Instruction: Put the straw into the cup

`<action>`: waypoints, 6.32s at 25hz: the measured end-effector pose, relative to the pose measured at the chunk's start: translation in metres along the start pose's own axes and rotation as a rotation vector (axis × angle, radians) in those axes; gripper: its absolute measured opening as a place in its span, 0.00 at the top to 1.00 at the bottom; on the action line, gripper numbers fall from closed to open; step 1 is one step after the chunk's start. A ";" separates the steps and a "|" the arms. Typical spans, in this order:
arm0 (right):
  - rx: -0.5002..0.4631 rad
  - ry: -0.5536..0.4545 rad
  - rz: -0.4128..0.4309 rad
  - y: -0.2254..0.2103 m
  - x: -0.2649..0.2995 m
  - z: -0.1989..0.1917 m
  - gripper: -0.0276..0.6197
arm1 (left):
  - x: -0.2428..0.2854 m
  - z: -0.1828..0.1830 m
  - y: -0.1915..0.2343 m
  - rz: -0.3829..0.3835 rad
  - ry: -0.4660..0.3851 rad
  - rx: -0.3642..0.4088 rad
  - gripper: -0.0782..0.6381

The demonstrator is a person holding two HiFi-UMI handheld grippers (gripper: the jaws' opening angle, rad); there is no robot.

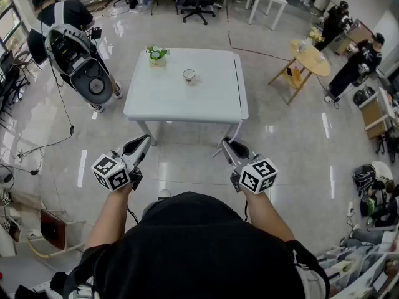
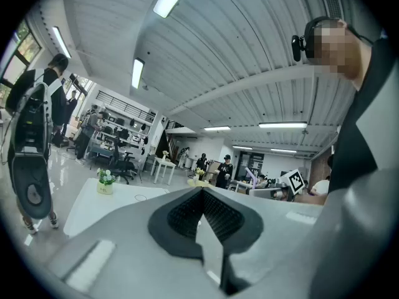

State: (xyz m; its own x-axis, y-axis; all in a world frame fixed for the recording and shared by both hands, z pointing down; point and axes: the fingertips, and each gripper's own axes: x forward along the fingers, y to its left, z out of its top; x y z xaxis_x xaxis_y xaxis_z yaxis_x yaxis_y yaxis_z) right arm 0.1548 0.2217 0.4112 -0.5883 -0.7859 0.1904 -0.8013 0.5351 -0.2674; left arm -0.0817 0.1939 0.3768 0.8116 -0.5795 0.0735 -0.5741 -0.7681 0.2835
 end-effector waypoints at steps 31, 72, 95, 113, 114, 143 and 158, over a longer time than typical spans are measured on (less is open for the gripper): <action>-0.001 -0.004 0.009 -0.007 0.001 0.003 0.86 | -0.005 -0.010 0.001 0.043 0.004 -0.008 0.89; 0.043 0.029 -0.060 -0.050 0.121 0.014 0.87 | 0.061 0.005 0.137 -0.037 0.073 -0.047 0.89; 0.081 0.030 -0.128 -0.089 0.189 0.023 0.87 | 0.119 0.013 0.211 -0.108 0.122 -0.066 0.89; 0.071 0.038 -0.157 -0.093 0.227 0.032 0.87 | 0.131 0.027 0.255 -0.137 0.119 -0.065 0.89; 0.070 0.038 -0.159 -0.092 0.227 0.033 0.87 | 0.131 0.029 0.255 -0.140 0.119 -0.065 0.89; 0.050 0.006 -0.224 -0.093 0.274 0.064 0.87 | 0.115 0.049 0.315 -0.165 0.117 -0.065 0.89; 0.037 -0.005 -0.204 -0.120 0.295 0.084 0.87 | 0.127 0.048 0.329 -0.127 0.124 -0.080 0.89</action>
State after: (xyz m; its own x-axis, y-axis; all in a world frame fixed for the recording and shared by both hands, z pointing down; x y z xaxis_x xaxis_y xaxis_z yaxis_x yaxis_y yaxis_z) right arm 0.0865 -0.1009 0.4199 -0.4137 -0.8783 0.2397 -0.8992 0.3530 -0.2584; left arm -0.1731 -0.1455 0.4340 0.8870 -0.4375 0.1477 -0.4597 -0.8060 0.3728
